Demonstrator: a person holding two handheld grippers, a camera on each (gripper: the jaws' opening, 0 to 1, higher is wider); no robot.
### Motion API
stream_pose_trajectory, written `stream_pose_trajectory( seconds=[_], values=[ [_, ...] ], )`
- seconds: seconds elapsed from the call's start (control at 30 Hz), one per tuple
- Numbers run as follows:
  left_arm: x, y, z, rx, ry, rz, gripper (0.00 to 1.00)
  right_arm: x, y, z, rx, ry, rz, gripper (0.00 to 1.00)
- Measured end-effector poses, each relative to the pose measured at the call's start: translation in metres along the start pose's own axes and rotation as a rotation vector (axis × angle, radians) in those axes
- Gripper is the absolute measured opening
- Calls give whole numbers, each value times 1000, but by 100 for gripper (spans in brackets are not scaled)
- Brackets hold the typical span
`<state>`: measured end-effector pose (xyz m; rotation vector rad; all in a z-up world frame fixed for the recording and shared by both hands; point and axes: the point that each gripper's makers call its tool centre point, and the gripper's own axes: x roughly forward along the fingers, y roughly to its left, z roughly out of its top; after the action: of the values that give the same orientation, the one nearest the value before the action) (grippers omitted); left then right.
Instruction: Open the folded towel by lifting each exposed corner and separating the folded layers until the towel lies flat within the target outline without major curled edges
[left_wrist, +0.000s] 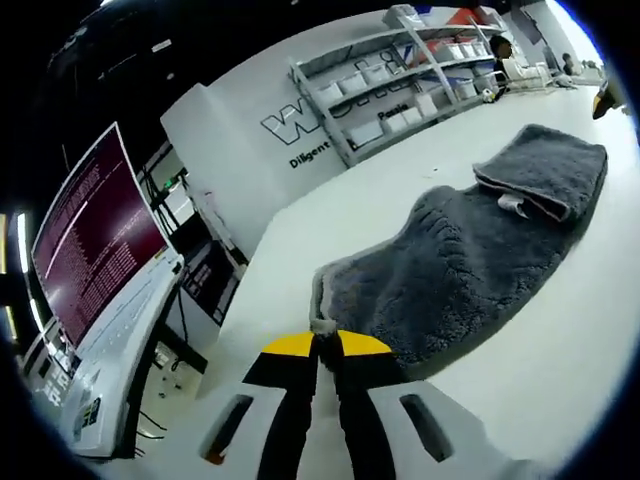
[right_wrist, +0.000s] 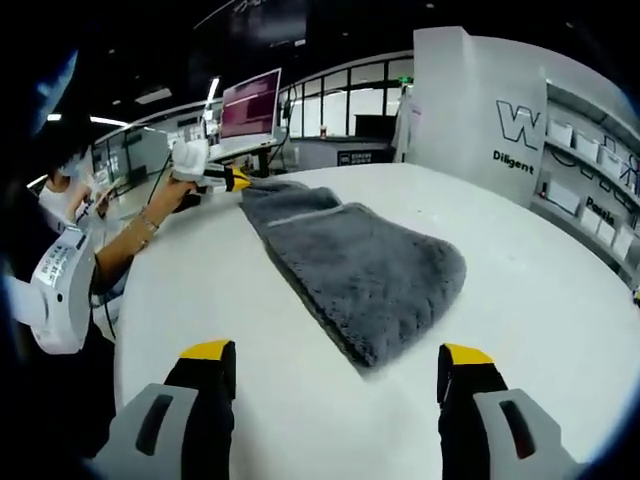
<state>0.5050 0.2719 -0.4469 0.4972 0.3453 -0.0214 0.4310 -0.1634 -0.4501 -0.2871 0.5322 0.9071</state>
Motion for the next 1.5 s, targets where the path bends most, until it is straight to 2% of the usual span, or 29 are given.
stream_pose_trajectory(
  seconds=[0.07, 0.17, 0.2, 0.27, 0.37, 0.43, 0.47, 0.53, 0.6, 0.7, 0.8, 0.9, 1.03, 1.1, 1.17, 1.27, 1.33, 1.4, 1.5],
  values=[
    [-3, 0, 4, -25, -24, -1, 12, 4, 3, 1, -2, 7, 4, 84],
    [-8, 0, 12, -56, -59, 7, 26, 8, 9, 6, -12, 13, 12, 84],
    [-11, -1, 14, -81, -73, -3, 33, 10, 11, 7, -18, 15, 16, 84],
    [-16, -2, 17, -110, -90, -22, 41, 12, 15, 11, -33, 21, 21, 84],
    [-24, -13, 24, -172, -134, -96, 46, 14, 19, 19, -51, 24, 21, 84],
    [-27, -20, 23, -192, -125, -132, 54, 17, 22, 24, -62, 26, 24, 84],
    [-27, -23, 22, -196, -120, -144, 60, 18, 23, 26, -66, 27, 24, 84],
    [-27, -35, 20, -198, -117, -191, 79, 24, 29, 30, -85, 39, 32, 84],
    [-26, -45, 15, -191, -93, -231, 94, 30, 37, 34, -108, 55, 48, 85],
    [-25, -54, 9, -210, -66, -271, 94, 35, 44, 42, -131, 61, 61, 85],
    [-26, -59, 3, -250, -27, -300, 100, 43, 56, 51, -156, 68, 84, 86],
    [-29, -61, 1, -228, -21, -304, 99, 53, 71, 62, -176, 65, 116, 87],
    [-34, -63, 5, -241, -47, -319, 99, 68, 83, 76, -199, 59, 133, 87],
    [-36, -64, 13, -270, -99, -330, 99, 78, 88, 84, -233, 59, 133, 86],
    [-39, -66, 17, -270, -115, -343, 99, 87, 91, 90, -256, 57, 131, 82],
    [-39, -63, 17, -286, -117, -328, 99, 104, 95, 97, -302, 57, 126, 75],
    [-39, -65, 16, -273, -116, -335, 99, 114, 99, 99, -330, 59, 140, 67],
    [-39, -65, 15, -280, -107, -334, 99, 128, 105, 105, -332, 32, 173, 61],
    [-40, -66, 17, -278, -116, -339, 99, 137, 104, 106, -340, 28, 166, 47]
  ],
)
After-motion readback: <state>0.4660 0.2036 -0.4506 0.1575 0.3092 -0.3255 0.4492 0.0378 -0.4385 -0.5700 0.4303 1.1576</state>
